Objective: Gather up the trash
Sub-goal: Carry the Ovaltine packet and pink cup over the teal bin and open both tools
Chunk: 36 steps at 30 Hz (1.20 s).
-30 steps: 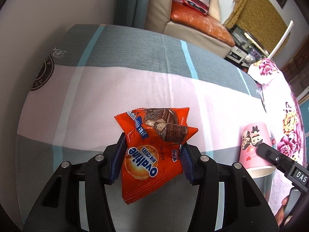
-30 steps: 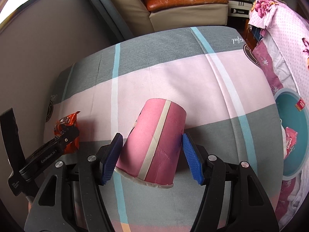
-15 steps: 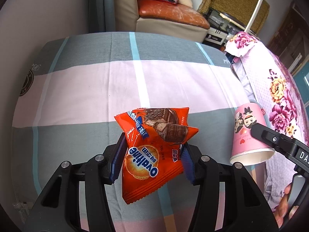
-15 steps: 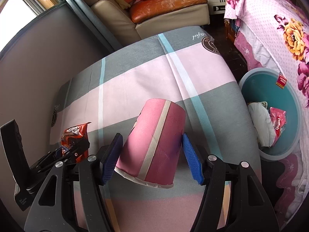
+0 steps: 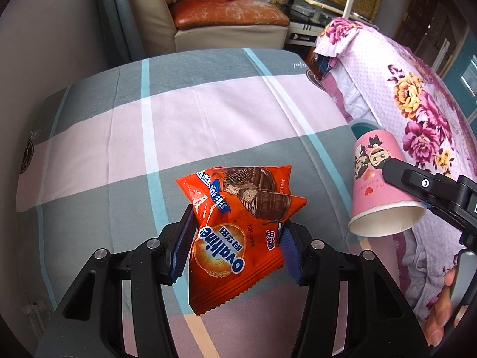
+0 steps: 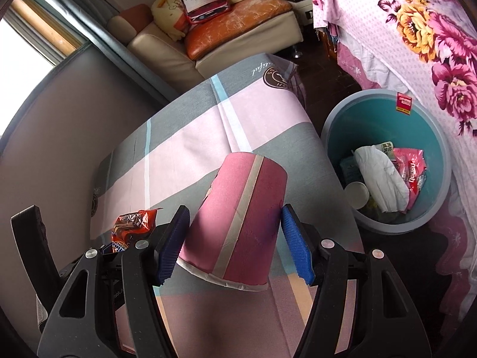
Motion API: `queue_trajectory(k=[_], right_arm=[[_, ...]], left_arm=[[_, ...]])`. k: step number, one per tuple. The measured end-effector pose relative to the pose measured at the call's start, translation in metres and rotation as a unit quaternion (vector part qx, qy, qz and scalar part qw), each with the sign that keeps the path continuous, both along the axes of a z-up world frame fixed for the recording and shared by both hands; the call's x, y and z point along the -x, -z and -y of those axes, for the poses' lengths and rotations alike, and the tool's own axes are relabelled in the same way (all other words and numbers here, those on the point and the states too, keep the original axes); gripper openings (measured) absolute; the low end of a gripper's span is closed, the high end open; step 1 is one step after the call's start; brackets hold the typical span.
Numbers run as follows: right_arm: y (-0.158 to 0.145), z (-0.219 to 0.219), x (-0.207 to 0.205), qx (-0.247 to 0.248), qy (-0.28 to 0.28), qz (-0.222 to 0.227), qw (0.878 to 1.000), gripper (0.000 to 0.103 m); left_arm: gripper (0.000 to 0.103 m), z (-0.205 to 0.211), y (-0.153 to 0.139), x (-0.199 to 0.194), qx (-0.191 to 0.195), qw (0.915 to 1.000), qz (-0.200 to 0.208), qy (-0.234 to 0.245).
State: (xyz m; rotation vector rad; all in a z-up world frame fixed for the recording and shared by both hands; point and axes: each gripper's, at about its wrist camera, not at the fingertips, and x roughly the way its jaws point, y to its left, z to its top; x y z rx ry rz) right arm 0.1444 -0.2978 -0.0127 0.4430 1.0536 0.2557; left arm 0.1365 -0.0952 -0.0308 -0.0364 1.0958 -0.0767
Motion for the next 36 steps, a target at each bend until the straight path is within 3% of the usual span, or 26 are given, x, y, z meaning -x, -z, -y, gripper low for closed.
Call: queue_trajectory(k=[11,22,36], right_arm=[[0.003,0.076,0.004,-0.033,0.066,0.011,0.997,0.061],[-0.003,0.145,0.011,-0.024,0.134,0.027,0.990,0.061],[0.001,0.188,0.005,-0.012,0.178,0.026,0.984,0.061]], left_arm=[[0.055,0.062,-0.001,-0.012,-0.025,0.9983,-0.007,0.053],[0.055,0.133,0.003,-0.030,-0.032,0.9926,-0.011,0.116],[0.056,0.181,0.008,-0.056,-0.022,0.9873,-0.020,0.156]])
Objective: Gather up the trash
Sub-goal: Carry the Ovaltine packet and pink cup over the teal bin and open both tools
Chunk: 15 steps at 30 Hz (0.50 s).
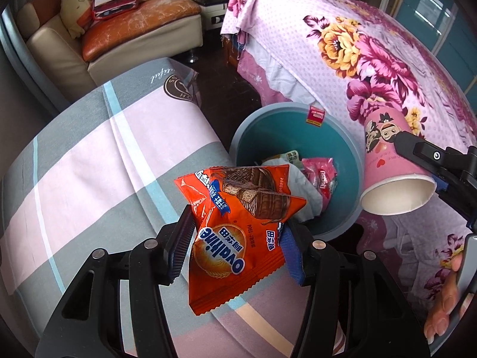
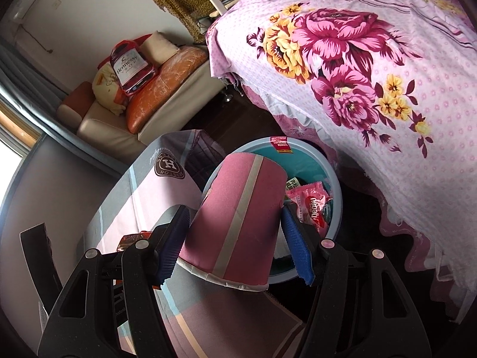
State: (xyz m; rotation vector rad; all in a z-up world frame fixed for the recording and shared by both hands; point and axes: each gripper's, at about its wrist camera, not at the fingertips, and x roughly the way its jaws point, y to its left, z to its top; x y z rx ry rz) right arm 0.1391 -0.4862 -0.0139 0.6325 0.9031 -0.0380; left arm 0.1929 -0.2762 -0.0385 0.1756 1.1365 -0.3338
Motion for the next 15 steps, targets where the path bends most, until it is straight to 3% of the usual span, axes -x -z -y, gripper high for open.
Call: queue_trajectory(k=[15], right_arm=[[0.015,0.018,-0.009,0.017,0.024,-0.025,0.999,0.061]], left_arm=[[0.062,0.034,0.016,-0.023,0.013,0.9995,-0.014,0.026]])
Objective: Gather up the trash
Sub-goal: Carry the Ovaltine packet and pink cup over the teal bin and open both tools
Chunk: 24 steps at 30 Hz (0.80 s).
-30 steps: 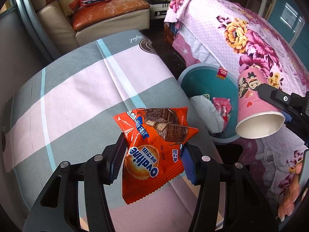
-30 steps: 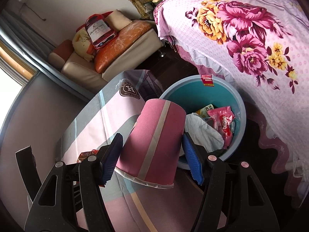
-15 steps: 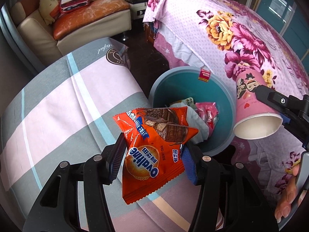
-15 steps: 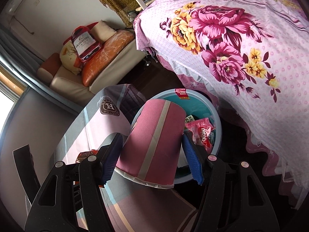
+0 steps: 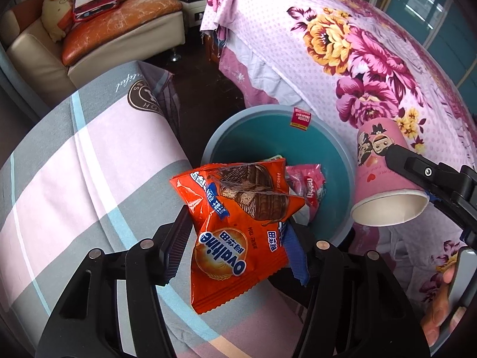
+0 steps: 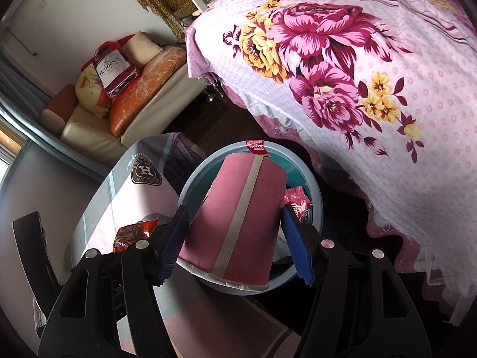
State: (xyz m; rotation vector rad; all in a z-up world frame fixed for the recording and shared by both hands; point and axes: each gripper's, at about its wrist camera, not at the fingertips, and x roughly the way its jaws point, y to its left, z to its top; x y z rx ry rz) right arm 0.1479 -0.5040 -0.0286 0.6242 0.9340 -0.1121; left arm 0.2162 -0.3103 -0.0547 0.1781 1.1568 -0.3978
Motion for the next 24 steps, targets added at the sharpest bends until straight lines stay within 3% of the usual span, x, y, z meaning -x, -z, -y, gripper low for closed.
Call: queue_trajectory(k=[3,7,19,24], right_arm=[[0.001,0.004,-0.002,0.005,0.006,-0.003,1.000,0.061],[0.004,0.006,-0.004,0.009,0.010,-0.010,1.000,0.061],[0.012,-0.011,-0.017,0.016,-0.005,-0.027,0.999,0.062],[0.016,-0.024,-0.022,0.017,-0.018,-0.038,0.999,0.072]], left_arm=[[0.070,0.003,0.003,-0.005,0.004,1.0000,-0.003,0.000],[0.094,0.001,0.005,-0.010,0.021,0.9997,-0.009,-0.009],[0.095,-0.017,0.012,-0.007,0.019,0.9995,-0.014,-0.019],[0.095,-0.027,0.007,-0.001,0.025,0.9994,-0.009,-0.024]])
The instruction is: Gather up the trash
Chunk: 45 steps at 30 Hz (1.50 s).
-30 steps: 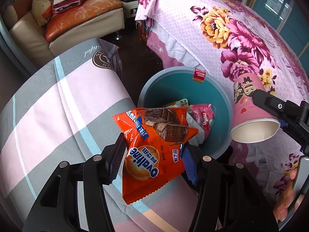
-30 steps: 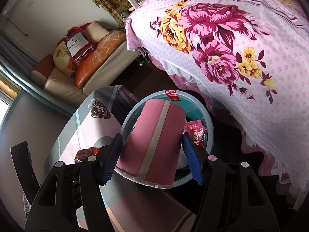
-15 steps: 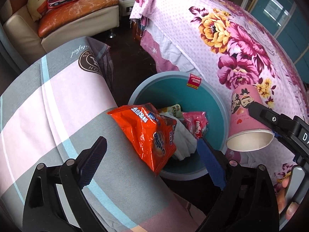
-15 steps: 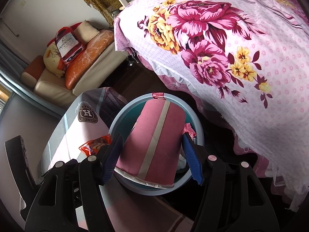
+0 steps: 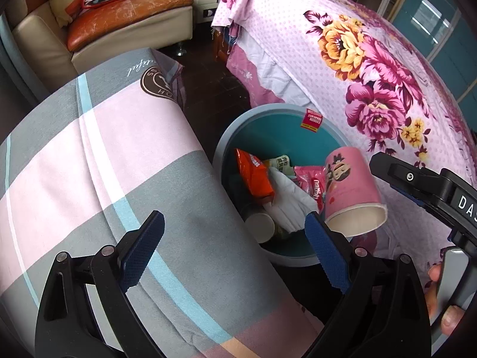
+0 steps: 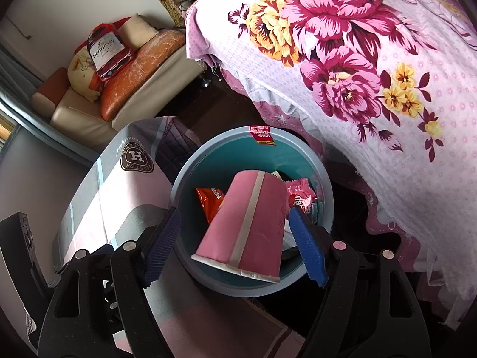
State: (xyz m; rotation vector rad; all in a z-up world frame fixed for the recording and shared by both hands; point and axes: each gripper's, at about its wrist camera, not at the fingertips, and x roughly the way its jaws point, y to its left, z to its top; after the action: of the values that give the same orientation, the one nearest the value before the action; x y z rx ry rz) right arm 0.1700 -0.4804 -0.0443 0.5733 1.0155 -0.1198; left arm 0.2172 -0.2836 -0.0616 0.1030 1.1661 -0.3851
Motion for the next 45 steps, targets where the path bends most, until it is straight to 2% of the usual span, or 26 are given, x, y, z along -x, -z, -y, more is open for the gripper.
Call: queue_trajectory(k=[6,7,12,16,25,32,36,45], right_arm=[[-0.006,-0.008,0.007,0.006,-0.001,-0.001,1.000,0.078],[-0.008,-0.011,0.010,0.011,-0.002,0.001,1.000,0.081],[-0.015,-0.026,0.023,0.042,-0.025,-0.001,0.999,0.083],[-0.020,-0.043,0.036,0.064,-0.050,-0.009,0.997,0.084],[-0.047,-0.077,0.067,0.115,-0.090,-0.005,0.989,0.096],[-0.062,-0.102,0.087,0.150,-0.110,-0.003,0.983,0.096],[-0.065,-0.114,0.096,0.153,-0.122,-0.004,0.981,0.096],[-0.070,-0.135,0.113,0.165,-0.147,-0.001,0.975,0.096]], left_arm=[[0.096,-0.017,-0.015,0.016,0.031,0.9994,0.013,-0.004],[0.097,-0.021,-0.018,0.018,0.033,0.9993,0.016,-0.006],[0.097,-0.042,-0.032,0.034,0.029,0.9987,0.035,-0.022],[0.097,-0.059,-0.042,0.047,0.012,0.9978,0.050,-0.042],[0.098,-0.100,-0.063,0.077,0.032,0.9954,0.061,-0.066],[0.099,-0.125,-0.070,0.097,0.040,0.9941,0.057,-0.083],[0.099,-0.136,-0.068,0.107,0.023,0.9938,0.056,-0.093],[0.099,-0.156,-0.065,0.128,0.015,0.9921,0.056,-0.112]])
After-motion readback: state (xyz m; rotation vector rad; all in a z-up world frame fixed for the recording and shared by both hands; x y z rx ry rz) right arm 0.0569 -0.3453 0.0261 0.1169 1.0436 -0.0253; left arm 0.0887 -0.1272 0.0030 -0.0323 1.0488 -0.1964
